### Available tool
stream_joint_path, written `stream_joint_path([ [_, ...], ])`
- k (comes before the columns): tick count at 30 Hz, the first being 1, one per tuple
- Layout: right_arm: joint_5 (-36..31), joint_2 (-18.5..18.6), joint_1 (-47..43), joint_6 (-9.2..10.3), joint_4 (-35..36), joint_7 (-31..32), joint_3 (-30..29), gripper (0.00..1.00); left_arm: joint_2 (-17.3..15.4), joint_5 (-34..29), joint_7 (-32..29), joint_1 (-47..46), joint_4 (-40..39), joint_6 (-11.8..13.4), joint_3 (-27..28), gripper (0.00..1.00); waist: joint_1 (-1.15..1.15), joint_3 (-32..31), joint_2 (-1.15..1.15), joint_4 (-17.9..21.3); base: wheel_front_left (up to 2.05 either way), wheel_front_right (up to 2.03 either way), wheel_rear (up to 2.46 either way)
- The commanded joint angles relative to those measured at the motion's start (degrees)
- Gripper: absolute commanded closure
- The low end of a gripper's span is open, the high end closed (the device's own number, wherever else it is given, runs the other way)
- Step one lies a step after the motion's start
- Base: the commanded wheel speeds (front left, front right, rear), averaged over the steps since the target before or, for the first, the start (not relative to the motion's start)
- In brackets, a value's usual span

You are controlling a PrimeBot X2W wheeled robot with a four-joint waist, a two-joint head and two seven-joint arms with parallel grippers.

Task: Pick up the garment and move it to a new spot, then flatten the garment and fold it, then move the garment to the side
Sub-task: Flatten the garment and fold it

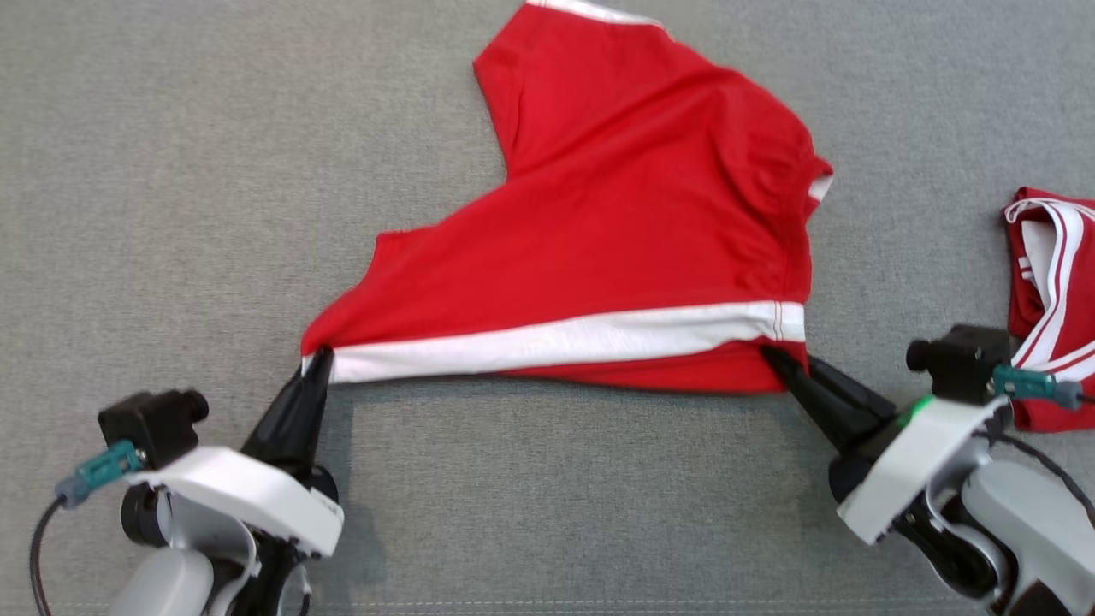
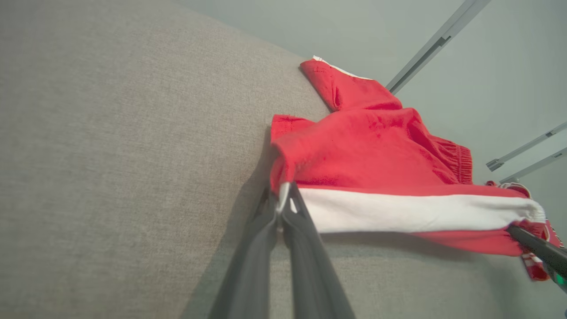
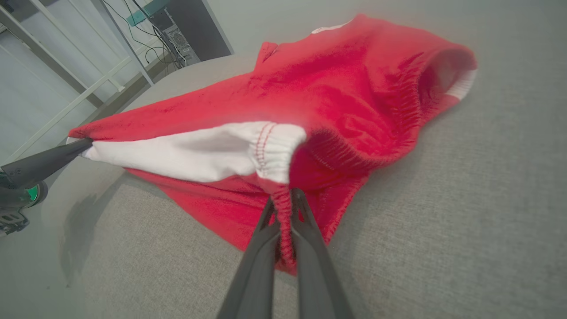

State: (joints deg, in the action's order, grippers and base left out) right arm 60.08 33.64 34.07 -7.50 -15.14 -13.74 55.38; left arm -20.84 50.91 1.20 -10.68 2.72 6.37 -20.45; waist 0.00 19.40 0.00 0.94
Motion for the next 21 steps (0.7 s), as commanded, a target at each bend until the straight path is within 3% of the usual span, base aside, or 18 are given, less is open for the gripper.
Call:
stream_joint_path([
  [1,-1.1,2.2,-3.7,0.01,1.9,-1.1,-0.7,1.0,-2.0,-0.8,0.0,0.9,-3.1,1.3,2.2,1.0,0.0,-1.1,0.0,-0.9,0.0,0.0,0.0],
  [6,-3.3,3.7,-10.5,0.01,3.7,-1.2,-2.7,1.0,-1.6,-1.1,-0.8,6.9,-7.6,4.9,1.1,1.0,0.0,-3.6,0.0,-2.1,0.0,0.0,0.0],
  [14,-6.1,3.1,-17.9,0.01,3.9,-0.5,-6.3,1.0,0.1,0.4,-2.1,12.0,-8.3,6.7,-0.7,1.0,0.0,-5.7,0.0,-3.3,0.0,0.0,0.0],
  [15,-6.7,2.9,-18.6,0.01,3.8,-0.1,-6.6,0.96,0.0,0.3,-2.3,12.1,-7.8,6.8,-1.0,1.0,0.0,-5.9,0.0,-3.4,0.0,0.0,0.0],
  [16,-6.9,2.5,-19.3,0.01,3.7,0.2,-7.2,0.6,0.0,0.1,-2.3,12.2,-7.2,7.0,-1.1,0.95,0.0,-6.3,0.0,-3.4,0.0,0.0,0.0],
  [17,-6.9,2.0,-20.0,0.01,3.7,0.6,-7.8,0.07,0.4,0.7,-2.6,12.4,-6.6,7.2,-1.0,0.2,0.0,-6.6,0.0,-3.5,0.0,0.0,0.0],
  [18,-7.1,1.7,-20.6,0.01,3.8,1.0,-8.3,0.0,0.4,0.9,-3.3,12.5,-6.0,6.9,-1.5,0.0,0.0,-6.8,0.0,-3.5,0.0,0.0,0.0],
  [21,-7.4,1.3,-22.6,0.01,4.9,2.0,-9.7,0.0,0.1,0.5,-3.7,12.4,-4.3,6.9,-2.1,0.0,0.0,-7.7,0.0,-3.6,0.0,0.0,0.0],
])
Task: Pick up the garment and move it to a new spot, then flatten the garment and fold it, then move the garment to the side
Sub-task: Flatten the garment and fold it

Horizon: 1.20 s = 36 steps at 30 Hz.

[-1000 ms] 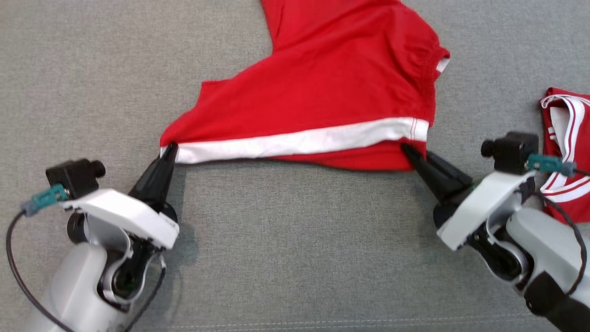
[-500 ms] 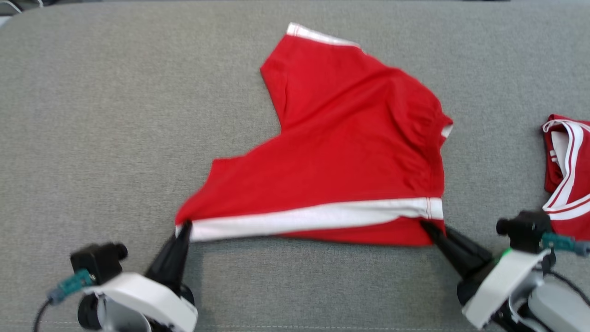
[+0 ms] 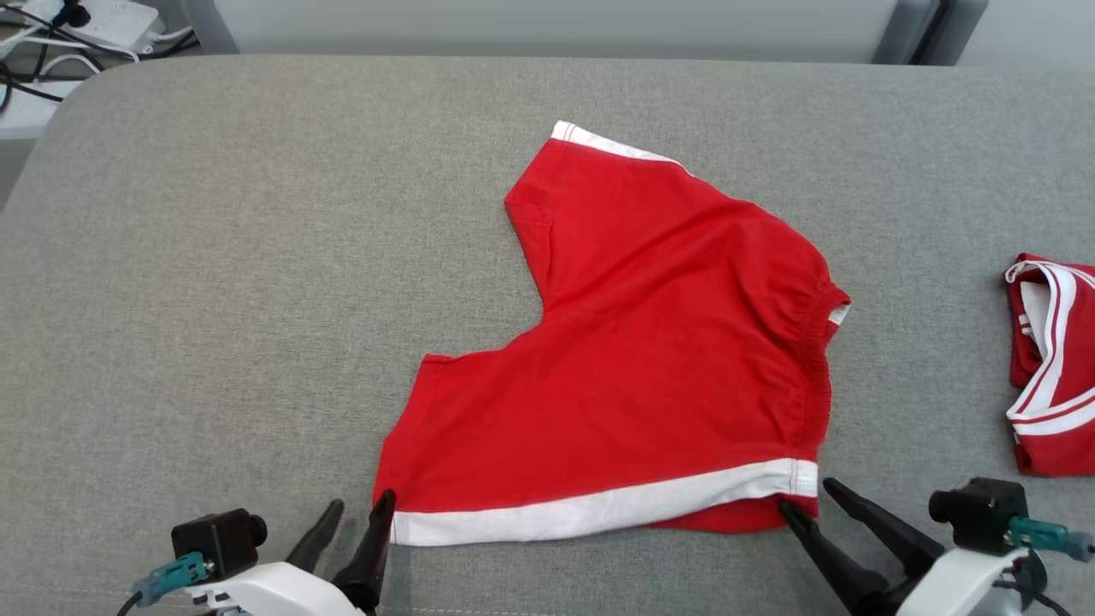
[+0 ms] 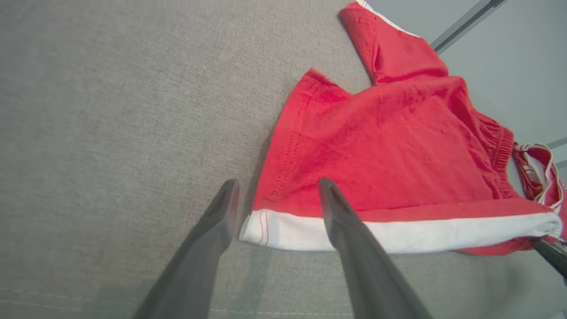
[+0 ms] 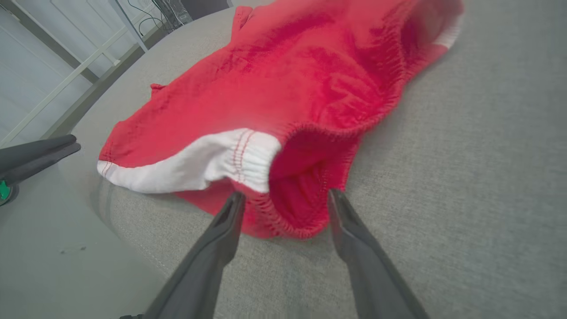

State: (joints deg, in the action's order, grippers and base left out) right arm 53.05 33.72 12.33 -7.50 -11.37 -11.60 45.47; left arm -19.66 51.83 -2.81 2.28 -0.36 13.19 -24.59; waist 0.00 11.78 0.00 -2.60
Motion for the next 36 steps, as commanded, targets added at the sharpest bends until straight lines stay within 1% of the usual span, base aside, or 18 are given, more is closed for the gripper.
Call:
stream_joint_path([
  [1,-0.3,1.3,-1.6,0.01,1.5,0.2,-0.5,0.0,-1.1,-0.6,0.8,-0.8,-1.3,0.2,2.2,0.0,0.0,-0.3,0.0,-0.1,0.0,0.0,0.0],
  [2,-0.3,1.5,-2.3,0.01,2.0,0.5,-1.1,0.0,-1.1,-0.8,1.2,-1.1,-1.5,0.4,2.5,0.0,0.0,-0.5,0.0,-0.2,0.0,0.0,0.0],
  [6,0.6,2.5,-5.8,0.01,5.6,-0.3,-8.3,0.0,-3.2,-5.6,6.2,-4.2,-4.9,2.5,5.3,0.0,0.0,-1.8,0.0,-0.3,0.0,0.0,0.0],
  [8,-0.3,2.1,-6.6,0.01,5.6,-1.4,-14.0,0.0,-4.5,-8.1,7.7,-5.8,-6.4,3.4,6.0,0.0,0.0,-2.6,0.0,-0.1,0.0,0.0,0.0],
  [10,-2.2,0.7,-6.9,0.01,6.2,-2.1,-19.7,0.0,-5.5,-10.9,9.8,-8.2,-8.0,4.3,6.9,0.0,0.0,-3.5,0.0,0.3,0.0,0.0,0.0],
  [12,-7.1,-1.4,-6.5,0.01,5.9,-2.7,-25.6,0.0,-7.1,-13.8,10.4,-10.4,-8.5,5.1,7.0,0.0,0.0,-4.5,0.0,0.9,0.0,0.0,0.0],
  [14,-13.0,-5.2,-5.4,0.01,6.3,-2.9,-30.7,0.0,-8.2,-16.0,10.7,-12.1,-8.6,6.2,7.3,0.0,0.0,-5.6,0.0,1.8,0.0,0.0,0.0],
  [16,-19.9,-9.1,-4.1,0.01,6.8,-3.1,-34.5,0.0,-9.0,-17.9,11.3,-13.4,-8.9,7.2,7.5,0.0,0.0,-6.5,0.0,2.7,0.0,0.0,0.0],
  [18,-25.8,-13.1,-3.5,0.01,7.1,-3.1,-37.5,0.0,-9.8,-18.7,10.3,-13.7,-8.4,7.6,7.2,0.0,0.0,-7.4,0.0,3.2,0.0,0.0,0.0],
  [20,-30.7,-16.1,-3.5,0.01,7.2,-2.5,-38.9,0.0,-10.8,-19.5,9.4,-13.5,-7.6,8.0,6.9,0.0,0.0,-8.2,0.0,3.6,0.0,0.0,0.0],
  [22,-35.2,-18.3,-4.1,0.01,7.2,-2.1,-39.8,0.0,-10.9,-19.8,9.6,-12.9,-7.3,8.2,6.7,0.0,0.0,-8.7,0.0,3.8,0.0,0.0,0.0],
  [24,-38.1,-20.3,-5.5,0.01,7.1,-2.0,-40.4,0.0,-11.1,-20.2,10.0,-11.5,-6.6,8.4,6.3,0.0,0.0,-9.4,0.0,3.7,0.0,0.0,0.0],
  [26,-40.5,-21.7,-7.5,0.01,6.8,-2.1,-41.3,0.0,-10.6,-19.8,10.5,-9.8,-6.2,8.6,6.1,0.0,0.0,-9.8,0.0,3.4,0.0,0.0,0.0],
  [28,-42.1,-23.1,-9.6,0.01,6.7,-2.3,-42.0,0.0,-10.3,-19.6,11.2,-8.0,-5.6,9.1,6.0,0.0,0.0,-10.4,0.0,3.3,0.0,0.0,0.0],
  [31,-43.4,-24.1,-11.5,0.01,6.8,-2.5,-42.4,0.0,-10.0,-19.3,11.9,-6.1,-5.0,9.4,6.1,0.0,0.0,-10.9,0.0,3.4,0.0,0.0,0.0],
  [36,-45.3,-26.0,-16.0,0.01,6.5,-2.9,-43.3,0.0,-9.4,-18.4,13.6,-2.1,-4.6,9.4,6.2,0.0,0.0,-12.0,0.0,3.2,0.0,0.0,0.0],
])
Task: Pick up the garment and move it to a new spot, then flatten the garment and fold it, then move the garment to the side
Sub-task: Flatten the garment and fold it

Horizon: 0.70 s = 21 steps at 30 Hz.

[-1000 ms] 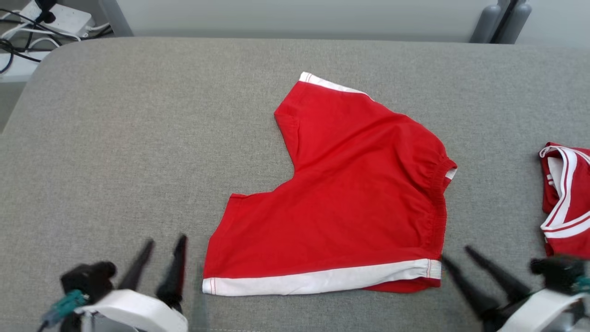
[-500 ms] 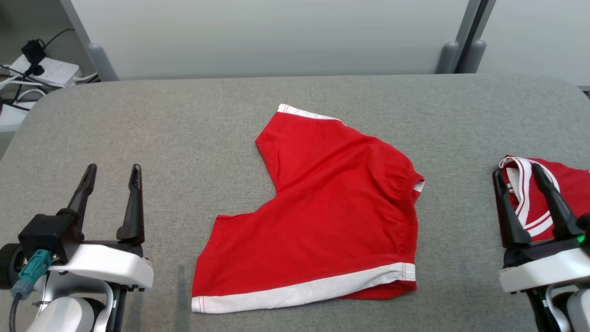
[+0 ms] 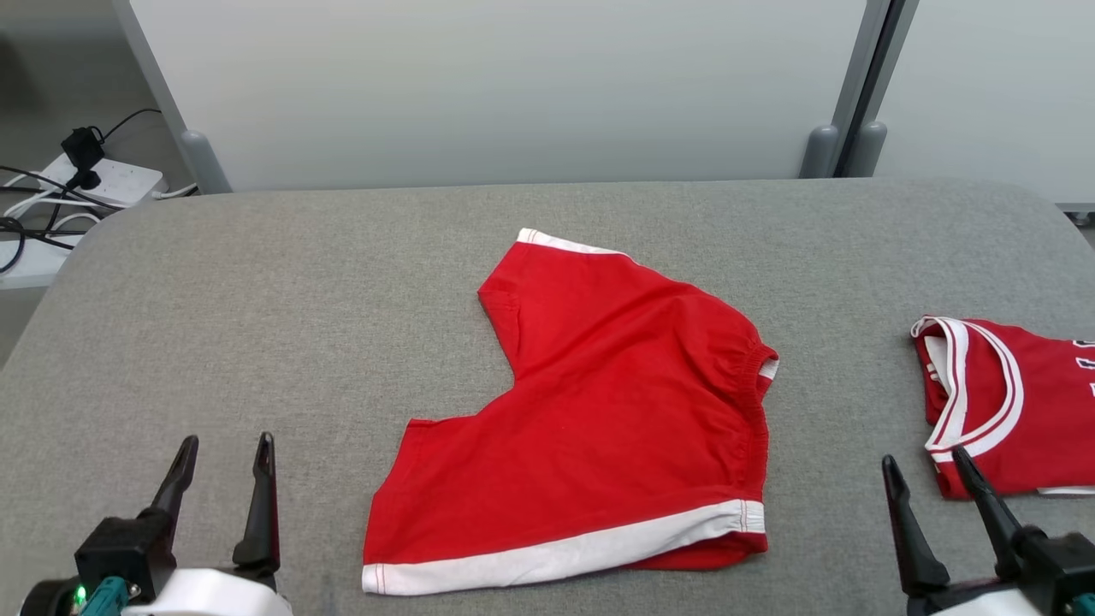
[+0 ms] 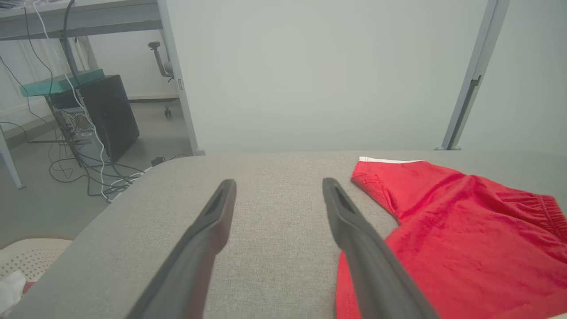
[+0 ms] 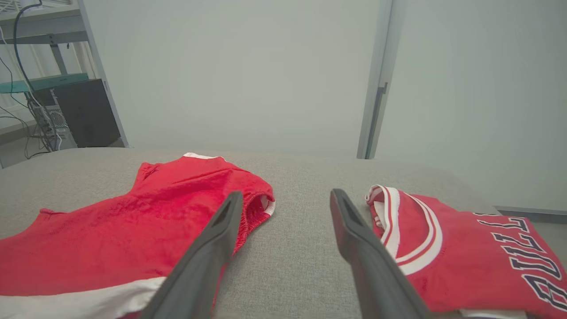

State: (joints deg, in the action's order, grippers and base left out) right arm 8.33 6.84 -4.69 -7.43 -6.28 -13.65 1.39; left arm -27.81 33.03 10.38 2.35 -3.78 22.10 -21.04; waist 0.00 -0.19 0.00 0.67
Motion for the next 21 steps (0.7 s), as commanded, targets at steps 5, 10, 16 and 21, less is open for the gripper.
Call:
stream_joint_path([
  [5,-0.9,-0.4,-1.4,-0.06,2.1,-1.0,-0.8,0.0,-1.3,0.9,0.7,-0.7,-1.4,0.5,2.6,0.0,0.0,-0.4,0.0,-0.5,0.0,0.0,0.0],
  [10,-0.6,-0.9,-1.7,-0.06,2.2,-1.0,-0.8,0.0,-1.2,1.0,0.5,-0.8,-1.2,0.5,2.3,0.0,0.0,-0.5,0.0,-0.6,0.0,0.0,0.0],
  [16,-0.2,-1.0,-1.2,-0.06,1.9,-0.9,-0.4,0.0,-1.0,1.2,0.3,-0.7,-1.2,0.9,2.2,0.0,0.0,-0.6,0.0,-0.6,0.0,0.0,0.0],
  [21,0.3,-0.8,-0.8,-0.06,1.6,-0.9,0.2,0.0,-0.9,1.3,0.0,-0.6,-1.4,1.1,1.8,0.0,0.0,-0.7,0.0,-0.5,0.0,0.0,0.0],
])
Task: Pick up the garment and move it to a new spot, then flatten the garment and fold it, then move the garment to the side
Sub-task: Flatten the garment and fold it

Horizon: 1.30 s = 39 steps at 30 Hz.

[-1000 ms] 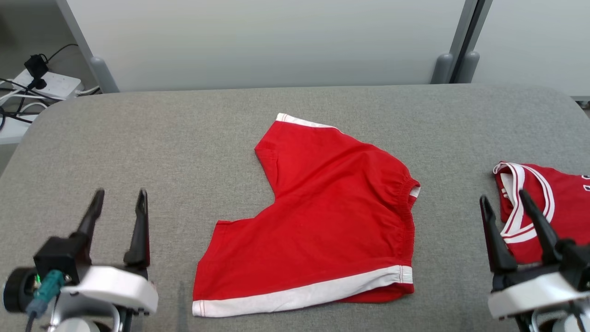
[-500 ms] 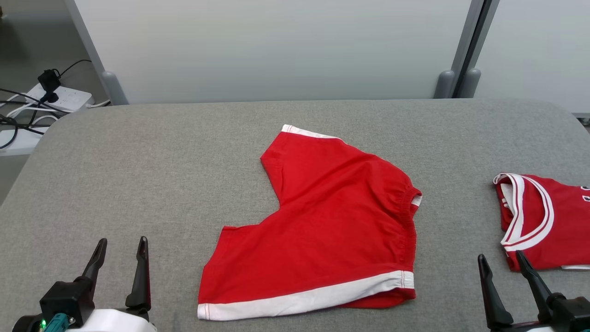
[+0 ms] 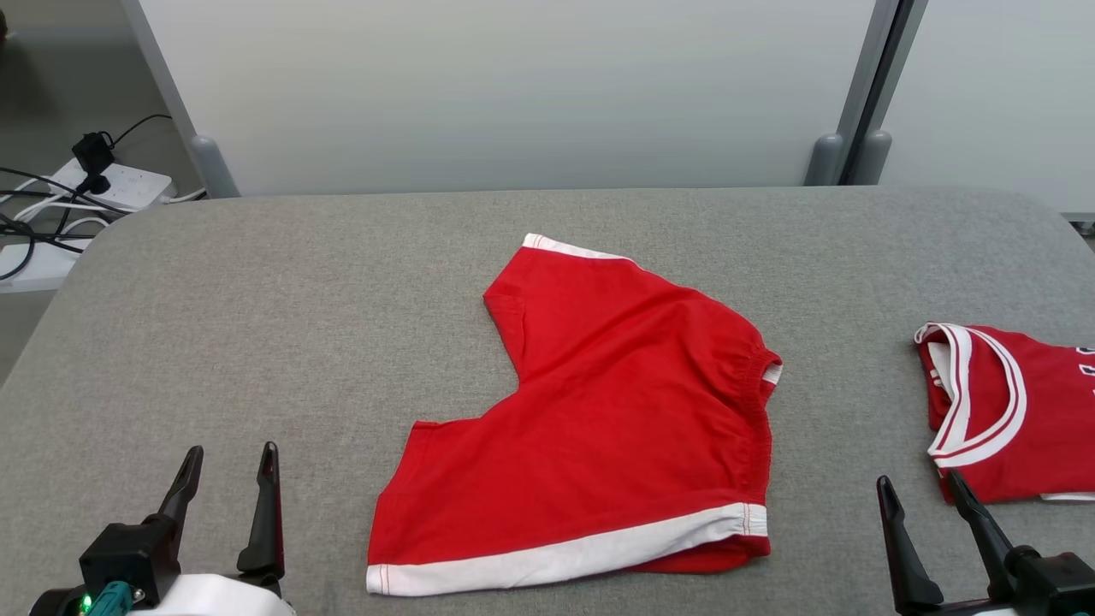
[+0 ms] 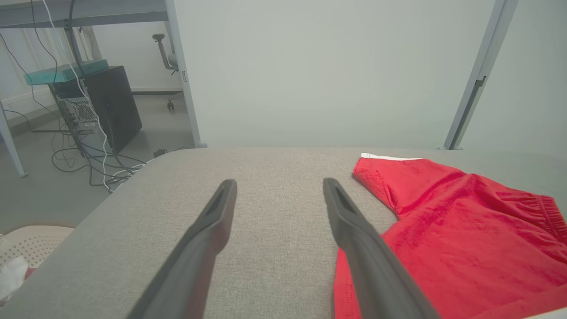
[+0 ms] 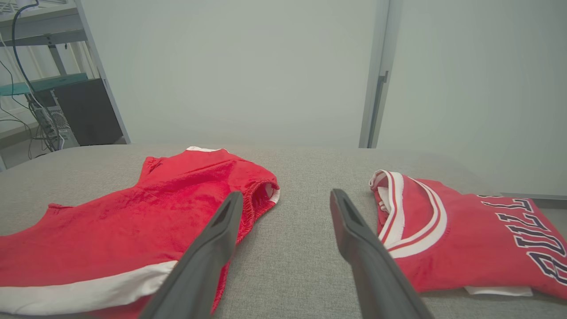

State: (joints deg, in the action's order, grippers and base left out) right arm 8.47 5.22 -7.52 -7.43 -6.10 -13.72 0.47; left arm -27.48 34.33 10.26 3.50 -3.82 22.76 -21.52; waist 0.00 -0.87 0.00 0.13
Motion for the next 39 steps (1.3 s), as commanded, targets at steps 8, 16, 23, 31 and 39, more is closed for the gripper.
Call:
stream_joint_path([
  [8,0.8,0.7,2.6,-0.06,1.2,-1.0,2.1,0.0,-1.5,-0.1,-0.7,-1.8,-1.6,0.7,1.7,0.0,0.0,0.2,0.0,0.3,0.0,0.0,0.0],
  [16,5.2,1.3,4.3,-0.06,0.4,3.0,6.3,0.0,0.0,5.1,-10.3,-2.9,-0.7,-3.8,-3.4,0.0,0.0,2.5,0.0,-0.3,0.0,0.0,0.0],
  [23,10.4,5.3,4.4,-0.06,2.5,9.9,11.9,0.0,0.1,8.7,-16.2,-4.2,0.2,-7.2,-5.6,0.0,0.0,6.9,0.0,-0.9,0.0,0.0,0.0],
  [31,14.5,7.9,5.7,-0.06,5.1,13.5,16.5,0.0,1.0,10.2,-17.3,-7.2,4.3,-10.8,-7.1,0.0,0.0,11.0,0.0,-1.3,0.0,0.0,0.0],
  [39,16.9,8.4,7.5,-0.06,3.5,13.5,19.1,0.0,2.2,12.7,-18.2,-8.6,9.0,-13.9,-7.7,0.0,0.0,12.3,0.0,-1.3,0.0,0.0,0.0],
])
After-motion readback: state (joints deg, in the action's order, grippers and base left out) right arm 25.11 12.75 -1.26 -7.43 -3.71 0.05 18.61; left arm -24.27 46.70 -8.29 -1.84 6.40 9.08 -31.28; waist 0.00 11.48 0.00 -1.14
